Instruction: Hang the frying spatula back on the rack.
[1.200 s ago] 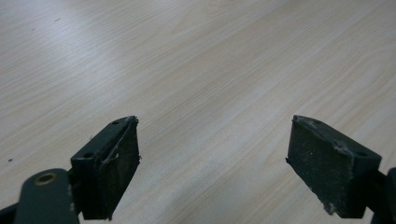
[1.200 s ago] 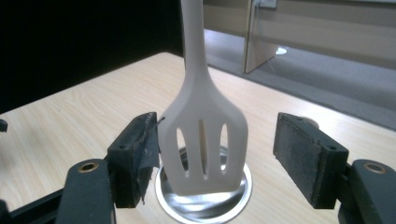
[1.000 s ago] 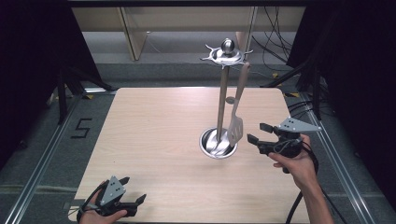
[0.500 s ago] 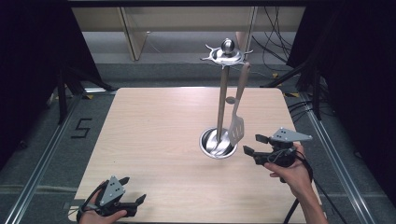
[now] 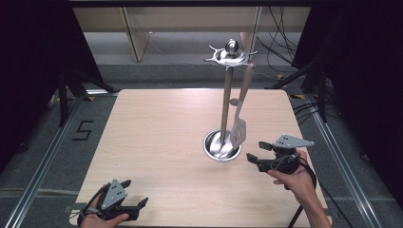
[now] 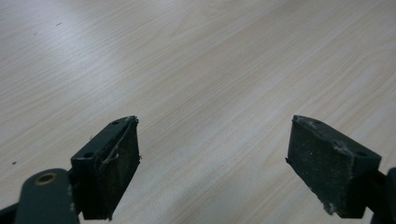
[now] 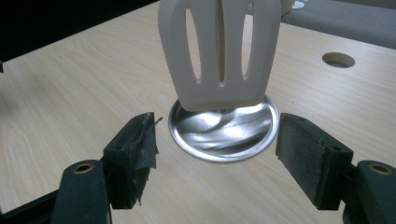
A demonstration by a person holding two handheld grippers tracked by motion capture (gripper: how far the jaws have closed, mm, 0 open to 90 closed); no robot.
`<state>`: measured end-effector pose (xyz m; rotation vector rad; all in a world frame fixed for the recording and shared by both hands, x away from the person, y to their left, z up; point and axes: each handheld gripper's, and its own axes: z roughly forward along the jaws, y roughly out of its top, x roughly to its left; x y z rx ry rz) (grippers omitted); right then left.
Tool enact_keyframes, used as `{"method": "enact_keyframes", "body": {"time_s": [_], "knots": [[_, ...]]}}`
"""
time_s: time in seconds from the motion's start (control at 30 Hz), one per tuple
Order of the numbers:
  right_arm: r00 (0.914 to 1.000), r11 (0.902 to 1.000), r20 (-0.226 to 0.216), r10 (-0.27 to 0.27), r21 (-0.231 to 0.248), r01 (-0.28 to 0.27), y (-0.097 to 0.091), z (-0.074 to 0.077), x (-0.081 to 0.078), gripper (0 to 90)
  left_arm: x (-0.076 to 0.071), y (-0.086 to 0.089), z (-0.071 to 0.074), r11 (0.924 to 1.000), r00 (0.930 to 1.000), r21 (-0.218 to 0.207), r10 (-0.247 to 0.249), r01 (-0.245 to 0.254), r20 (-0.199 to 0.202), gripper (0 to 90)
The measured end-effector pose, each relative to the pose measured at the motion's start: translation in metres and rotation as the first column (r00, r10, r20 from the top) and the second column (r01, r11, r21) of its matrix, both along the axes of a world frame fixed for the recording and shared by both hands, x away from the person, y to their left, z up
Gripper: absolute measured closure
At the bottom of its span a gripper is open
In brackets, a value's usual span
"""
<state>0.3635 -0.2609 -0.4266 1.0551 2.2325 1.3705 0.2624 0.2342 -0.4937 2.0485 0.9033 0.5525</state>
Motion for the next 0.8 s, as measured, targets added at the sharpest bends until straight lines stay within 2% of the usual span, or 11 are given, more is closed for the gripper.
{"method": "enact_keyframes", "body": {"time_s": [0.07,0.13,0.2,0.4,0.47,0.5,0.53,0.6,0.63,0.77,0.8], "knots": [[0.9999,1.0,-0.014,0.003,0.001,-0.003,-0.002,-0.001,-0.002,29.9,-0.001,0.0,0.0,1.0,1.0,0.002,0.003,-0.003,-0.009,16.2],[0.9999,1.0,0.012,-0.005,-0.006,0.005,-0.004,-0.003,-0.002,29.8,-0.001,0.0,0.0,0.9999,0.9999,-0.009,0.007,-0.007,-0.013,16.2],[0.9995,1.0,-0.031,-0.004,0.004,0.004,-0.006,-0.003,-0.006,29.8,-0.001,0.0,-0.001,0.9999,1.0,-0.008,0.008,-0.008,-0.004,16.2],[0.9999,0.9998,-0.005,-0.011,-0.017,0.011,-0.012,-0.009,-0.006,29.6,-0.001,0.0,-0.001,1.0,1.0,-0.004,0.004,-0.004,-0.006,16.2],[0.9996,1.0,-0.027,-0.009,-0.001,0.009,-0.011,-0.01,-0.007,29.6,-0.002,-0.002,-0.001,0.9999,1.0,-0.012,0.006,-0.006,0.002,16.2],[1.0,0.9998,-0.003,0.001,-0.022,-0.001,-0.013,-0.012,-0.008,29.6,-0.001,0.0,-0.001,0.9998,1.0,0.021,-0.001,0.001,-0.009,16.2],[0.9991,0.9999,-0.039,-0.013,-0.003,0.013,-0.012,-0.012,-0.01,29.6,-0.001,0.0,-0.001,0.9998,1.0,0.021,-0.001,0.001,-0.009,16.2],[0.9999,0.9998,-0.002,-0.012,-0.016,0.012,-0.014,-0.013,-0.009,29.6,-0.002,-0.001,-0.001,0.9999,0.9999,0.009,-0.01,0.01,0.003,16.2],[0.9992,0.9997,-0.034,-0.02,-0.01,0.02,-0.014,-0.013,-0.011,29.5,-0.002,-0.001,-0.001,0.9999,0.9999,0.01,-0.011,0.011,0.003,16.2],[0.9994,0.9997,-0.025,-0.024,-0.008,0.024,-0.015,-0.017,-0.013,29.4,-0.002,-0.002,-0.001,1.0,1.0,-0.008,0.0,0.0,0.001,16.2],[0.9982,0.9997,-0.056,-0.022,-0.013,0.022,-0.016,-0.016,-0.015,29.4,-0.002,-0.002,-0.001,1.0,1.0,-0.007,0.003,-0.003,-0.004,16.2]]}}
